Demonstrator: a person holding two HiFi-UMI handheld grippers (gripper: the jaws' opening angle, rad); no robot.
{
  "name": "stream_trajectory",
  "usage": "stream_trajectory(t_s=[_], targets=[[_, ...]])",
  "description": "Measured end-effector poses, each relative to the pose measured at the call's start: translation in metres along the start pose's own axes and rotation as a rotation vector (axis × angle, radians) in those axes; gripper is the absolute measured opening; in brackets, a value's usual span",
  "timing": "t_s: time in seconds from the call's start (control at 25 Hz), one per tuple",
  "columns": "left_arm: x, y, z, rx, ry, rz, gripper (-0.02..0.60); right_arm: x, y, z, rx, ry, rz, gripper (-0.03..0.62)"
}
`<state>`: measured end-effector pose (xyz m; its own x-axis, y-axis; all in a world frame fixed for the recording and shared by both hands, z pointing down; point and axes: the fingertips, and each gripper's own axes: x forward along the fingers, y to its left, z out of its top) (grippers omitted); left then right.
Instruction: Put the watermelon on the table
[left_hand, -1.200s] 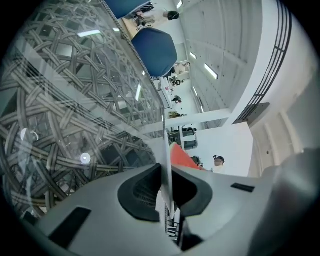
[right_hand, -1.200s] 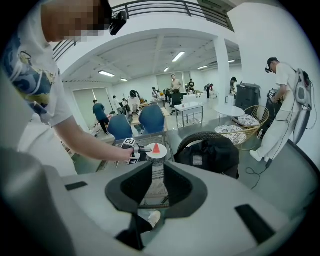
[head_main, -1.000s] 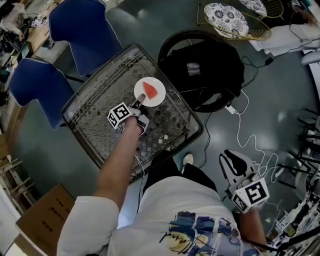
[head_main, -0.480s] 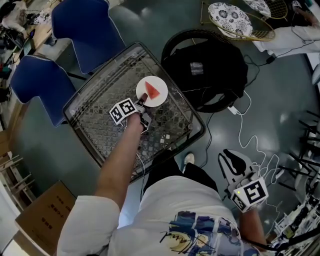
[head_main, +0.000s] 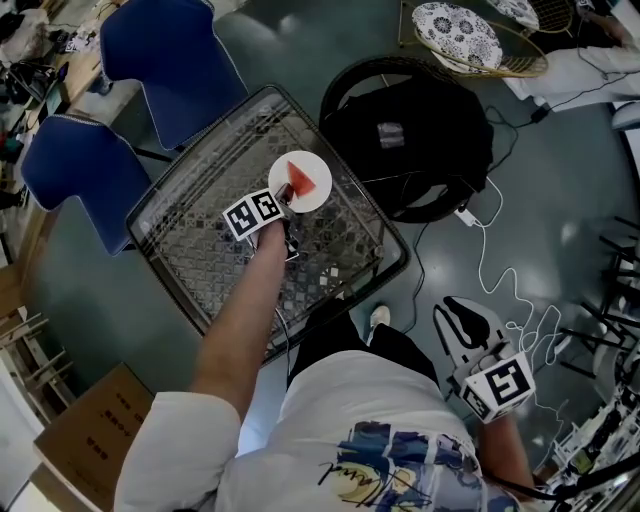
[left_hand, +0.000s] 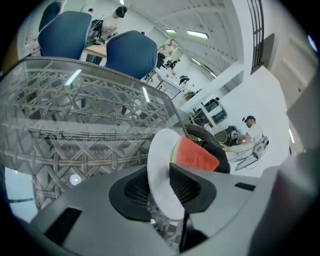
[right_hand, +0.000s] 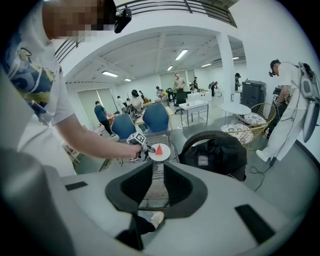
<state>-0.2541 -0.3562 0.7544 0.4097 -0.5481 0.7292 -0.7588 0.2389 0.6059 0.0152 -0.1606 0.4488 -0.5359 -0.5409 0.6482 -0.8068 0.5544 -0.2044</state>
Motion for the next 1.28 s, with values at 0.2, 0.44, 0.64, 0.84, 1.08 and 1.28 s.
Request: stream_trajectory(t_s=[0.2,0.44,0.64,0.84,1.08,1.28], targets=[[0.000,0.007,-0.001,0.042,0.009,0.062,0.117,-0.005,-0.001,-0.002,0.002,-0.003,-0.013,0.075],[-0.002,0.011,0.000,0.106,0.014,0.146,0.139,-0.010,-0.002,-0.005,0.006,-0.011,-0.024,0.075],[-0.001,0.014,0.002,0.192,0.026,0.197,0.159,-0.011,-0.003,-0.008,0.011,-0.009,-0.032,0.074],[-0.001,0.017,0.002,0.238,0.045,0.230,0.168,-0.014,-0.004,-0.008,0.012,-0.017,-0.038,0.075],[-0.007,0.018,0.005,0.283,0.034,0.263,0.169,-0.018,-0.003,-0.009,0.010,-0.024,-0.034,0.075],[-0.021,0.015,0.005,0.282,0.001,0.256,0.169,-0.025,-0.005,-0.014,-0.002,-0.038,-0.024,0.075]])
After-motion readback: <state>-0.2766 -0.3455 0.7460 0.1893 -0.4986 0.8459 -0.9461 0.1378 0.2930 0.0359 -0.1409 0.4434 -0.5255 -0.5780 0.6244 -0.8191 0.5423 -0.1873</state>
